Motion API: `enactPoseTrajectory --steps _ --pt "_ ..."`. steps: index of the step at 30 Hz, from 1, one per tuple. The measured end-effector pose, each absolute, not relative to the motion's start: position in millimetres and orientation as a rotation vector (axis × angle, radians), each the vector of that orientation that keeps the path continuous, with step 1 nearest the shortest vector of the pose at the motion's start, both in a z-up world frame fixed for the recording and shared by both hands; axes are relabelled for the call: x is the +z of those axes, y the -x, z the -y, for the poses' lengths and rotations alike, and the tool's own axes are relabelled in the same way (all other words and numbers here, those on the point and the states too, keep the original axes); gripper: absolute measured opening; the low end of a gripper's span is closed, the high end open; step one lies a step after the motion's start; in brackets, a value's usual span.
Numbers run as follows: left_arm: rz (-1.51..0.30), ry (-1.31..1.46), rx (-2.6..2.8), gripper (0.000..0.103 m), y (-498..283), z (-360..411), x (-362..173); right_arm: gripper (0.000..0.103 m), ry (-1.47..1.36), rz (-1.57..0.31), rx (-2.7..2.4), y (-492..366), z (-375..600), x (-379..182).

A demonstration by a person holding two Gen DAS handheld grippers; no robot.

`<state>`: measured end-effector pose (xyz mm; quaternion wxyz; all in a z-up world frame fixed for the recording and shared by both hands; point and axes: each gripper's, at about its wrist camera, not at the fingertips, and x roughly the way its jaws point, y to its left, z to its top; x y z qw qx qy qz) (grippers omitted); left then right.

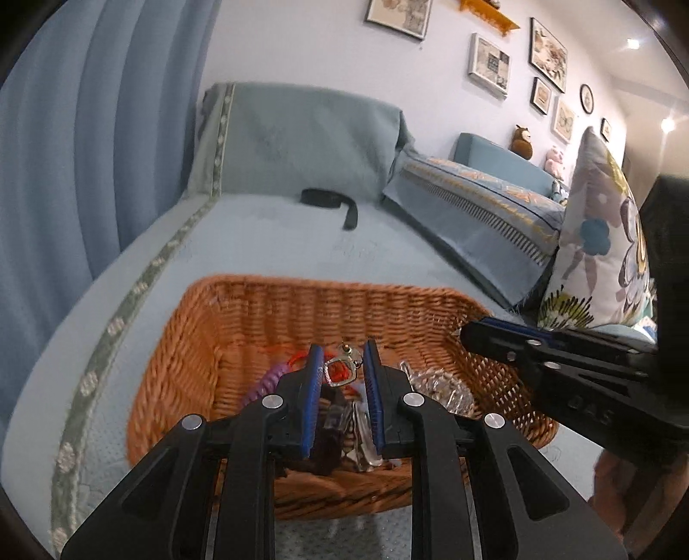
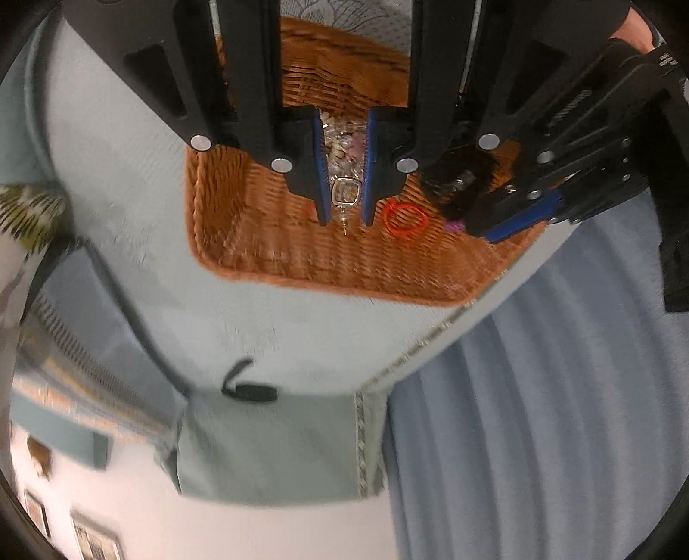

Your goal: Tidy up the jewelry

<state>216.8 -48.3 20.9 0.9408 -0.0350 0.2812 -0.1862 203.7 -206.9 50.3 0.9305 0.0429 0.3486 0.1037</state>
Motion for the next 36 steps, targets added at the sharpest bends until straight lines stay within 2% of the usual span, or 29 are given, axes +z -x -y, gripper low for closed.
enactPoseTrajectory --steps 2,4,5,7,9,12,15,17,20,21,28,31,36 --pt "-0.583 0.088 -0.384 0.021 -216.8 43.8 16.9 0.013 -0.114 -0.736 0.206 -207.6 212.1 41.8" --pt "-0.596 0.094 -0.401 0.034 -214.4 41.3 16.6 0.017 -0.134 -0.756 0.208 -208.1 215.2 36.9" --pt "-0.589 0.094 -0.405 0.04 -213.1 40.7 17.5 0.021 -0.144 -0.757 0.205 -206.7 217.6 36.0" --pt "-0.565 0.088 -0.41 0.048 -205.1 40.1 25.7 0.042 -0.164 -0.75 0.203 -206.3 223.6 37.7" --pt "-0.549 0.093 -0.413 0.049 -196.7 38.9 33.9 0.043 -0.178 -0.733 0.209 -199.0 227.0 41.7" --pt "-0.513 0.117 -0.407 0.061 -177.3 32.1 45.2 0.043 -0.193 -0.706 0.217 -182.5 232.4 52.2" --pt "-0.453 0.129 -0.385 0.065 -151.1 22.9 56.1 0.044 -0.182 -0.653 0.214 -157.1 234.7 66.1" --pt "-0.418 0.147 -0.361 0.076 -136.0 15.1 62.4 0.047 -0.171 -0.611 0.211 -136.5 233.9 74.2" --pt "-0.356 0.186 -0.301 0.086 -105.7 0.7 67.3 0.054 -0.172 -0.539 0.202 -104.6 233.5 82.9" --pt "-0.348 0.182 -0.285 0.087 -98.0 -1.6 67.0 0.058 -0.176 -0.518 0.195 -96.0 233.2 84.1" --pt "-0.293 0.106 -0.159 0.09 -42.8 3.2 52.1 0.067 -0.148 -0.441 0.135 -39.8 229.0 72.1" --pt "-0.238 0.049 -0.074 0.094 -29.2 10.8 45.4 0.07 -0.112 -0.399 0.096 -23.7 228.5 63.2" --pt "-0.203 -0.035 0.019 0.095 -22.6 18.5 26.1 0.071 -0.071 -0.343 0.063 -11.2 227.7 49.1"
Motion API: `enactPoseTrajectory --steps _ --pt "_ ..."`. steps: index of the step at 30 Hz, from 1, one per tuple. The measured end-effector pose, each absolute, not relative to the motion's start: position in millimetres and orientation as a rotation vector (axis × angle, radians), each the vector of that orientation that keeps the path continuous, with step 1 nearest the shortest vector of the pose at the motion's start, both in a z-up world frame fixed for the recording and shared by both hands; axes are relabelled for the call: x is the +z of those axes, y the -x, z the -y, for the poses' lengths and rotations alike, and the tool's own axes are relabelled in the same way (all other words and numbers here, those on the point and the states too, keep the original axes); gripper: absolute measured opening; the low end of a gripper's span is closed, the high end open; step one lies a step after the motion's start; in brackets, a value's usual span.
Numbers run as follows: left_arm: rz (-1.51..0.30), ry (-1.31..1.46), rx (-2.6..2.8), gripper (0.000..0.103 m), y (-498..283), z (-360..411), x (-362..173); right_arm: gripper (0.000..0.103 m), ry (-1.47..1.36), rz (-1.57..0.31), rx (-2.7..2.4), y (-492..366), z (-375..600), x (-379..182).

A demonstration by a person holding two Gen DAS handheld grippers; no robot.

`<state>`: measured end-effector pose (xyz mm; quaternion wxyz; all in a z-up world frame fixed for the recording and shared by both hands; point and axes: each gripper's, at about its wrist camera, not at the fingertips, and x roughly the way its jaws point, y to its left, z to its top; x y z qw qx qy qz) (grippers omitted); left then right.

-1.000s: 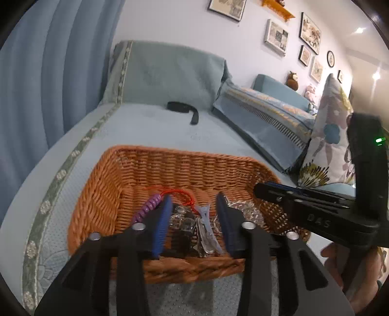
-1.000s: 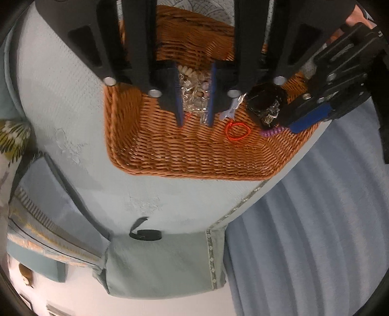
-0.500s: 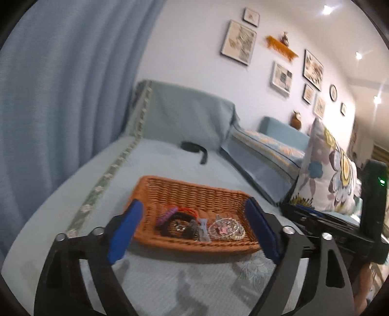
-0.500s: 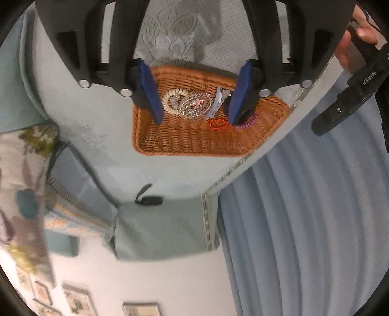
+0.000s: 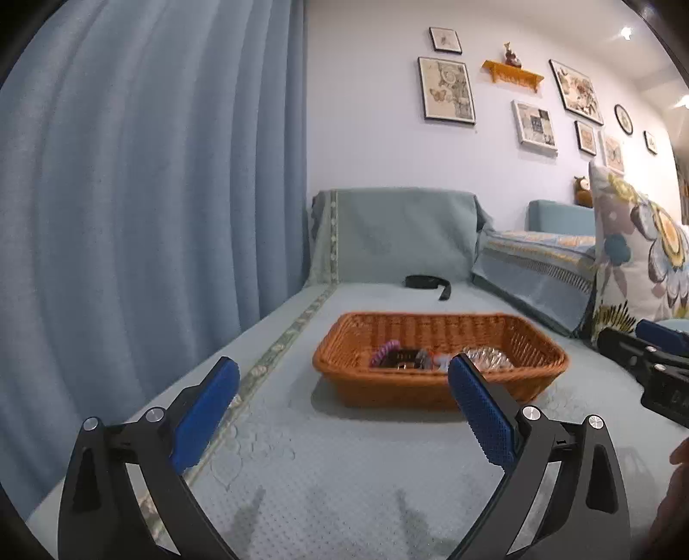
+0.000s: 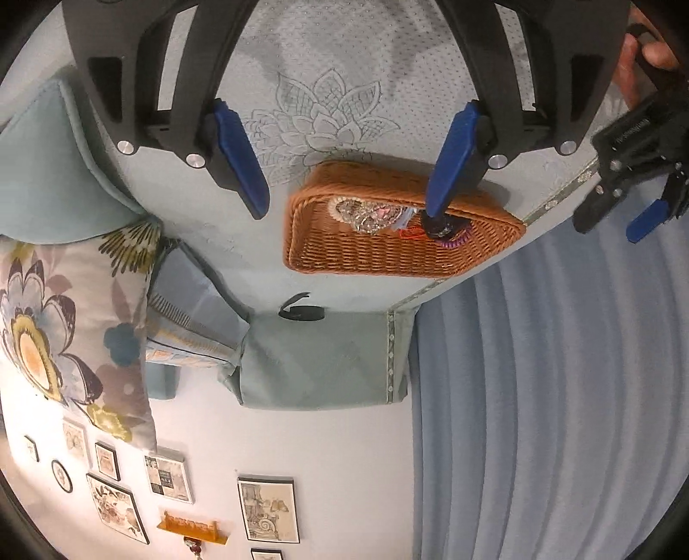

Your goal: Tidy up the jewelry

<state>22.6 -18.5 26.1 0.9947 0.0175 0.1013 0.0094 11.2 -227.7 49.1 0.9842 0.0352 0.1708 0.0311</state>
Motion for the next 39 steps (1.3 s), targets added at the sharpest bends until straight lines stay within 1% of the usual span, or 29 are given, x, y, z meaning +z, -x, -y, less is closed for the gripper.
enactPoseTrajectory --steps 3,6,13,16,39 --pt "-0.236 -0.047 0.001 0.095 -25.7 21.4 23.6 0.072 -0.033 -0.344 0.059 -12.4 222.4 42.3" --pt "-0.242 -0.054 0.003 0.095 -26.5 21.3 21.5 0.077 -0.037 -0.348 0.066 -13.8 223.7 37.6" --pt "-0.268 -0.002 0.012 0.095 -32.3 9.6 18.4 0.078 -0.067 -0.375 0.072 -19.0 227.7 31.6" --pt "-0.275 -0.015 0.015 0.095 -33.9 12.5 18.4 0.082 -0.069 -0.387 0.082 -20.9 226.9 30.6" --pt "-0.291 -0.011 0.014 0.095 -35.7 13.5 19.9 0.082 -0.056 -0.41 0.087 -24.7 223.5 26.9"
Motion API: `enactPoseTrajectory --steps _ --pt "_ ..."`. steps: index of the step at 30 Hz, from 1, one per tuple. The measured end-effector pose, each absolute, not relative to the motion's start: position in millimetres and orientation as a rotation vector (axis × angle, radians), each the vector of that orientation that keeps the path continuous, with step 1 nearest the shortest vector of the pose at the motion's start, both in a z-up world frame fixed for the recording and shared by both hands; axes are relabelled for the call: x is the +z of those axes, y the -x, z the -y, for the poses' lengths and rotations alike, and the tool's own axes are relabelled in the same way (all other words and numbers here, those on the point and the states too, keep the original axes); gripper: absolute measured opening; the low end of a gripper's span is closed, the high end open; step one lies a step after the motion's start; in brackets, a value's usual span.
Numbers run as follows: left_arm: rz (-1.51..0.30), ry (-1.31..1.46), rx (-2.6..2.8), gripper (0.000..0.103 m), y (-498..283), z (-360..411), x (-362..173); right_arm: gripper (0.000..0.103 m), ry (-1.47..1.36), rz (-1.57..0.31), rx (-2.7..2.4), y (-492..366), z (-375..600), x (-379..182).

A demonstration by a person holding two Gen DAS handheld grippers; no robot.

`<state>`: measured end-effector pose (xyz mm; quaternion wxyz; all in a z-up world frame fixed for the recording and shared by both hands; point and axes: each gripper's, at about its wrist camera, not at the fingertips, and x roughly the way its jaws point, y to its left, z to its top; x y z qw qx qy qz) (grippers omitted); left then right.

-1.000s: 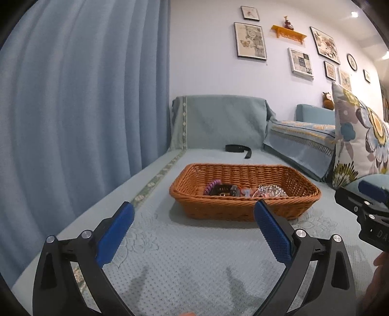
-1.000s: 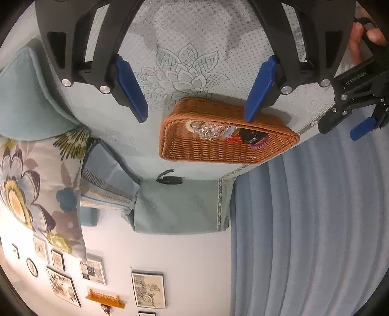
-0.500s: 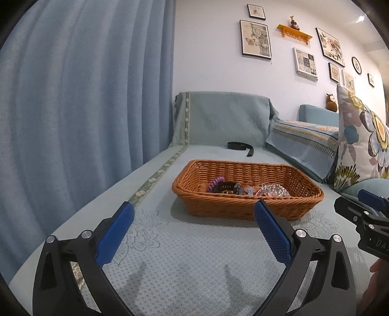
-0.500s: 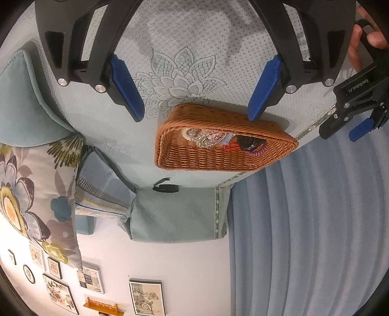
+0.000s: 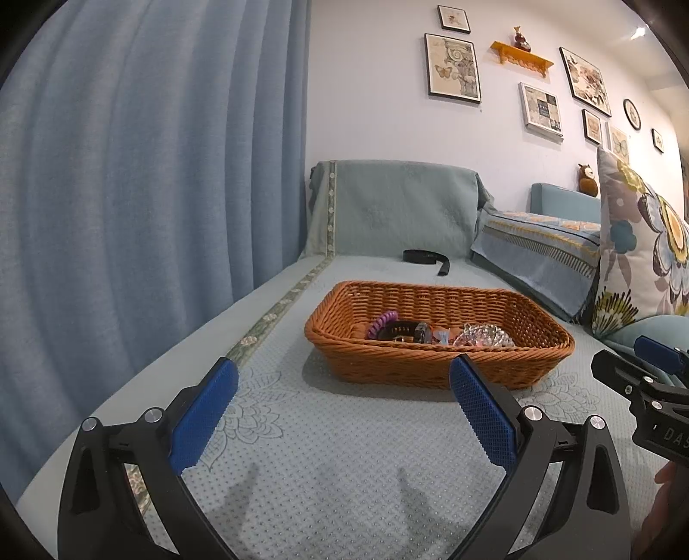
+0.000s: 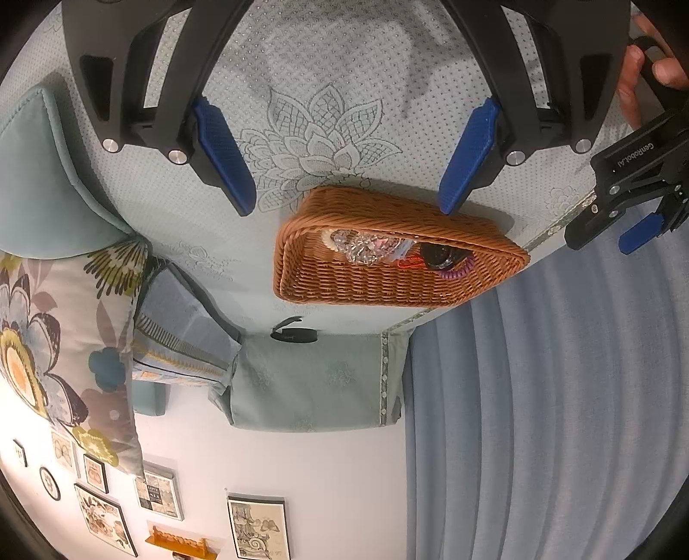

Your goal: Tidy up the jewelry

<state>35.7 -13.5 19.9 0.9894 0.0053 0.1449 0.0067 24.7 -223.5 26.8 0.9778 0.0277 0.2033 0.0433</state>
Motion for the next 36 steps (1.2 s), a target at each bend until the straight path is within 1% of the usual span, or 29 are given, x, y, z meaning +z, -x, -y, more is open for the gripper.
enactPoseTrajectory --steps 6,14,18,36 --pt "-0.292 -0.011 0.014 0.095 -35.7 13.8 19.7 0.085 -0.049 -0.406 0.085 -24.2 223.5 27.0" --pt "-0.299 -0.007 0.014 0.095 -36.8 13.0 18.6 0.086 -0.043 -0.405 0.084 -23.1 222.3 26.9" --pt "-0.304 -0.002 0.015 0.095 -38.6 12.6 18.8 0.088 -0.04 -0.403 0.083 -22.4 222.1 27.2" --pt "-0.316 0.002 0.011 0.095 -40.0 12.6 18.8 0.09 -0.026 -0.4 0.08 -20.3 219.5 27.9"
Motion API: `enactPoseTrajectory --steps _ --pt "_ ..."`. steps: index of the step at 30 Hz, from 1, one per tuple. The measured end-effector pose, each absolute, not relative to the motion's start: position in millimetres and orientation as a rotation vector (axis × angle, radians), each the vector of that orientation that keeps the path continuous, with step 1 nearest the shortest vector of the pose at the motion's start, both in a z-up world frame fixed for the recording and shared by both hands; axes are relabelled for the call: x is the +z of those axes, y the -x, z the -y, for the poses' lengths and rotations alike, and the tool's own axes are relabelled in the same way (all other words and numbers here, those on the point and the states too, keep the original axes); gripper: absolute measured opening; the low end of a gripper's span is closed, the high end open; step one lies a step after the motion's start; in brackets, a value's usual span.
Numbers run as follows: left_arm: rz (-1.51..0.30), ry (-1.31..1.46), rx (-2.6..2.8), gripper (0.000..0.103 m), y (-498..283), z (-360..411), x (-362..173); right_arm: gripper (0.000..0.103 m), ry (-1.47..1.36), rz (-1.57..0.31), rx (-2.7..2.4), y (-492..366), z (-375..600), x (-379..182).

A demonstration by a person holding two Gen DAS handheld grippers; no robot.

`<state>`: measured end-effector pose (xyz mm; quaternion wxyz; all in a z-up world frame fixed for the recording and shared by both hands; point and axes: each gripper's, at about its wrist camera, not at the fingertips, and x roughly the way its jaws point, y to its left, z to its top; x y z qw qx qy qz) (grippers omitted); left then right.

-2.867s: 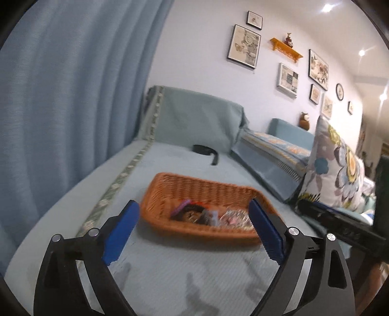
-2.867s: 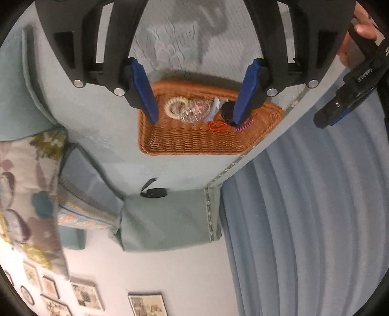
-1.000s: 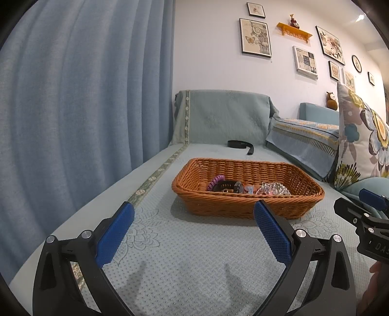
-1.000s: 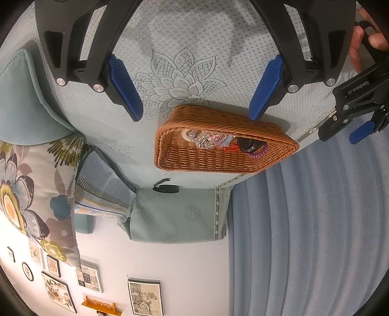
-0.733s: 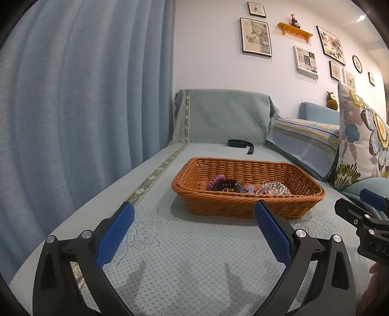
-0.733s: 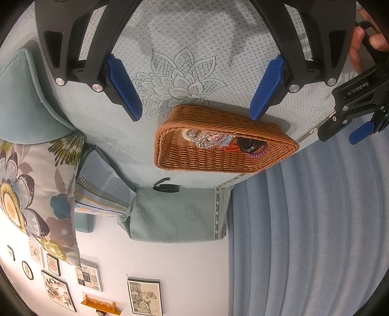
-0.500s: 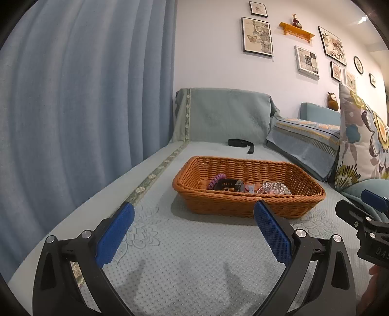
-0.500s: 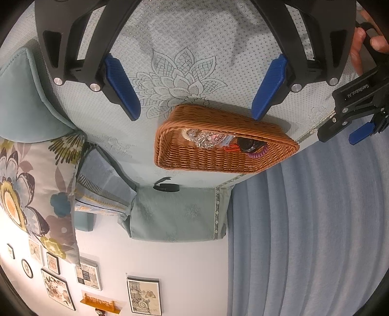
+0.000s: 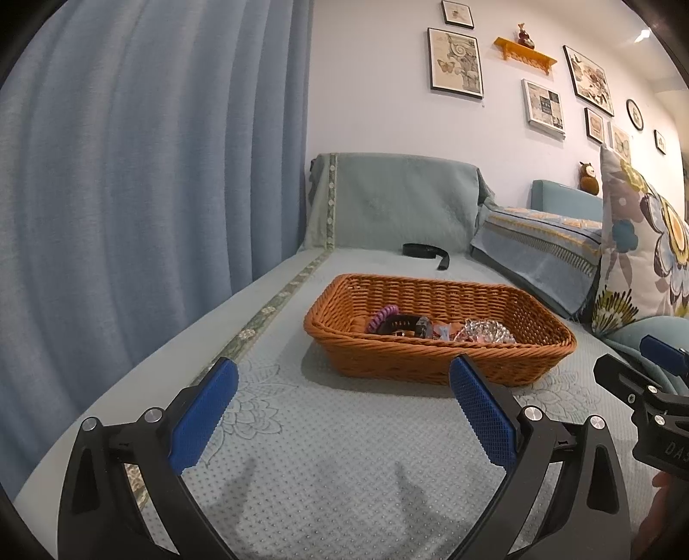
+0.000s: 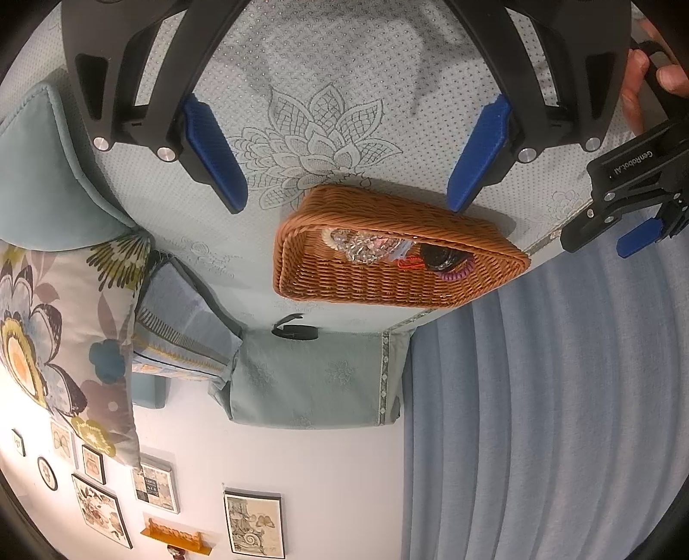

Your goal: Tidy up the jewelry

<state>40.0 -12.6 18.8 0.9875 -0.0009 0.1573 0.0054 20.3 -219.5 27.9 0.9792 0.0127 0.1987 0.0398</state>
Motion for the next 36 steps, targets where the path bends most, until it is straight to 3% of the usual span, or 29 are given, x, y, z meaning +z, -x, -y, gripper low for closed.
enactPoseTrajectory --steps 36 --pt "-0.298 -0.03 0.008 0.096 -38.0 17.5 16.3 0.093 -0.012 -0.397 0.084 -20.1 216.9 28.6"
